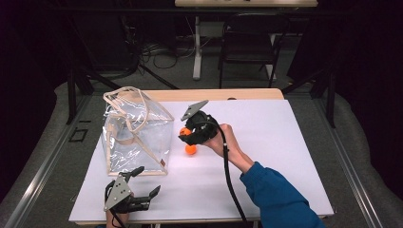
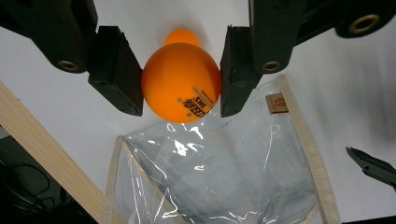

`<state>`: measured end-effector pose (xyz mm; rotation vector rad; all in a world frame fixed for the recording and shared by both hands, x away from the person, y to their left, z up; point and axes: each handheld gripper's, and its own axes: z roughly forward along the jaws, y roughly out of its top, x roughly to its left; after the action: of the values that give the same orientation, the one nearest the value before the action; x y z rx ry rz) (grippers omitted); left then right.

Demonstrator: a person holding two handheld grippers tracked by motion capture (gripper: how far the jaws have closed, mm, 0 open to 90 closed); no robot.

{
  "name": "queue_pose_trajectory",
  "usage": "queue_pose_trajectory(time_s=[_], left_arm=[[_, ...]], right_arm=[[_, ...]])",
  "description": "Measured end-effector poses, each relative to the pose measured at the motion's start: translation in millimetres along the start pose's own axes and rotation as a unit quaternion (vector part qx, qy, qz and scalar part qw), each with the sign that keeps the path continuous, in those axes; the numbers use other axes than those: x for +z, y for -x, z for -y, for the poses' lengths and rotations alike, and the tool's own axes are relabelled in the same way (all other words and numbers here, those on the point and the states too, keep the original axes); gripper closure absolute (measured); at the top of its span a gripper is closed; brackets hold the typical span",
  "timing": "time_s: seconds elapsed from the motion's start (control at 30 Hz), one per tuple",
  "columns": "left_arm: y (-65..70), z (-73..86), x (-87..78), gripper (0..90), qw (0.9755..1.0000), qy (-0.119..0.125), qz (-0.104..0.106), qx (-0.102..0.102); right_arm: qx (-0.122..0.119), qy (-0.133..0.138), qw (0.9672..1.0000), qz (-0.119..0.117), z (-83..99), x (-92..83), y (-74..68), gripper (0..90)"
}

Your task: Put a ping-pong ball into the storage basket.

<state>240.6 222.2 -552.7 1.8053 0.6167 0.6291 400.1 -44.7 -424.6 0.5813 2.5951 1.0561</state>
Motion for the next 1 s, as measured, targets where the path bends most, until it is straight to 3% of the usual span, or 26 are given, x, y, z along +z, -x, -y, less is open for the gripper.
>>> queue_pose_trajectory(time_s=[0.3,0.57,1.0], left_arm=[[-0.1,-0.1,-1.2,15.9,1.0,0.003,-0.003,-0.001],[-0.7,0.1,-3.0,15.8,1.0,0.005,-0.005,-0.002],[-0.8,0.0,-2.5,15.8,1.0,0.007,-0.005,-0.001]], right_arm=[[-0.001,0.004,1.0,0.0,-12.7,-2.5,3.3,51.0],[-0.01,0.005,0.9999,-0.001,-28.5,4.4,-2.1,50.9],[-0.008,0.013,0.9999,-0.003,-37.0,4.6,-1.7,50.9]])
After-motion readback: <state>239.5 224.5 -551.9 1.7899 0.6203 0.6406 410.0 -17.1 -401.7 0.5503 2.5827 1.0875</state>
